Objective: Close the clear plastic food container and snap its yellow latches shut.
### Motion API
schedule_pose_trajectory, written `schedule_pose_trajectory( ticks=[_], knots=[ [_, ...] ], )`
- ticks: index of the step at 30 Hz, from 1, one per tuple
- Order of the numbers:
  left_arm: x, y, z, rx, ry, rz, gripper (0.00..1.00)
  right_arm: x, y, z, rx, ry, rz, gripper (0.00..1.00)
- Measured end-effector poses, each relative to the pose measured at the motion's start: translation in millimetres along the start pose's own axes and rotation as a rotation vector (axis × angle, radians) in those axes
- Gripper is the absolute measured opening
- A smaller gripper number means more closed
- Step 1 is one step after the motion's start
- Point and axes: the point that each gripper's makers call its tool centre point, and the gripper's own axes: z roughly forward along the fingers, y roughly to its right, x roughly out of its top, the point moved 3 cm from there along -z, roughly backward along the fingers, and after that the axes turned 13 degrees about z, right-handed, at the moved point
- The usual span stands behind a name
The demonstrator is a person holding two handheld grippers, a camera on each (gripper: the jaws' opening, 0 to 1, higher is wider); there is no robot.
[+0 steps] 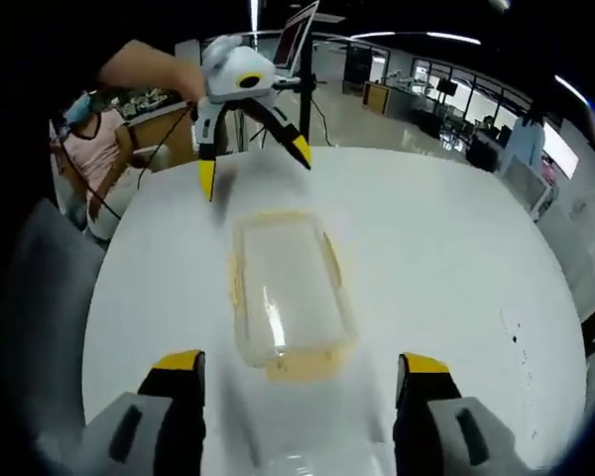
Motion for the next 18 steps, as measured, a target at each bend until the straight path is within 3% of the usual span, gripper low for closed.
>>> schedule_pose_trajectory(
  ticks=[4,9,11,13,15,18],
  knots=[
    [-1.1,-3.4,6,-0.039,-0.024,0.043,0.79,-8.7,1,7,0.021,-0.049,-0.040,0.67],
    [3.2,-10.2,8,-0.096,-0.002,0.086,0.74,-15.1,-2,12,0.047,-0.083,-0.074,0.62],
    [2.8,-1.9,10,-0.166,-0.001,0.162,0.73,-15.7,-1,14,0.059,-0.090,-0.096,0.58],
    [-1.4,4.0,15,-0.198,-0.026,0.196,0.74,-16.0,0,17,0.066,-0.101,-0.134,0.56],
    [-5.4,3.4,20,-0.177,-0.051,0.259,0.70,-17.5,2,21,0.071,-0.122,-0.140,0.55],
    [-8.3,3.3,25,-0.174,-0.061,0.245,0.61,-19.6,6,27,0.075,-0.151,-0.188,0.51]
  ],
)
